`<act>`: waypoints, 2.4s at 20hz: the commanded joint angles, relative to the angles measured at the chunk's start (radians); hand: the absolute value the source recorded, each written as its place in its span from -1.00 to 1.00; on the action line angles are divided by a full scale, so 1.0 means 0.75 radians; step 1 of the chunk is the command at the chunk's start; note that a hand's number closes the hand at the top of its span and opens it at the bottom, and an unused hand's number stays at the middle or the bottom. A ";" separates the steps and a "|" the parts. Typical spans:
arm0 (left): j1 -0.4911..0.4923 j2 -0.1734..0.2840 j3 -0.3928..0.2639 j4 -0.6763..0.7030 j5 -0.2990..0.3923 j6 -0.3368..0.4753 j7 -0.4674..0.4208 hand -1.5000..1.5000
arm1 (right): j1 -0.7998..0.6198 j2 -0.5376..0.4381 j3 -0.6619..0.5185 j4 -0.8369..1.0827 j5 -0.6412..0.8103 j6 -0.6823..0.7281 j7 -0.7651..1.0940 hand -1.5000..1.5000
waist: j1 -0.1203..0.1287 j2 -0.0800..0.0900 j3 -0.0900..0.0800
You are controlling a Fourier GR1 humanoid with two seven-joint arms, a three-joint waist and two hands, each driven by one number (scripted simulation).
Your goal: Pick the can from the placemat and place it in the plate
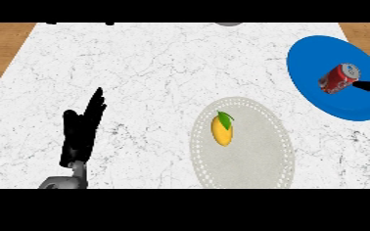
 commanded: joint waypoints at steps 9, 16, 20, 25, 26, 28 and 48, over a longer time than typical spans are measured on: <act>-0.023 0.032 0.056 0.084 0.040 -0.068 -0.068 0.00 | -0.018 0.032 0.051 0.023 -0.013 -0.081 -0.034 -1.00 | 0.019 0.006 0.000; -0.004 -0.009 0.016 0.037 -0.011 -0.018 -0.040 0.00 | 0.081 0.048 0.069 0.043 -0.014 -0.188 -0.072 -1.00 | 0.011 0.003 0.000; -0.001 0.017 0.028 0.006 0.016 -0.060 -0.006 0.00 | 0.080 0.015 0.069 0.052 -0.022 -0.186 -0.066 -1.00 | 0.021 0.006 0.002; -0.048 -0.008 0.020 0.055 -0.005 -0.044 -0.033 0.00 | 0.065 -0.012 0.077 0.057 -0.030 -0.217 -0.011 -1.00 | 0.014 0.007 0.001; -0.048 0.003 0.043 0.061 -0.011 -0.027 -0.026 0.00 | 0.093 -0.047 0.095 0.050 -0.017 -0.187 -0.016 -1.00 | 0.008 0.004 0.001; -0.053 -0.032 0.023 0.096 -0.018 -0.018 -0.044 0.00 | 0.133 0.031 0.103 0.051 -0.018 -0.257 -0.075 -1.00 | 0.004 0.004 0.000; -0.028 0.009 0.050 0.045 -0.001 -0.061 -0.035 0.00 | 0.283 -0.131 0.002 0.080 -0.125 -0.305 -0.117 -1.00 | 0.019 0.009 0.005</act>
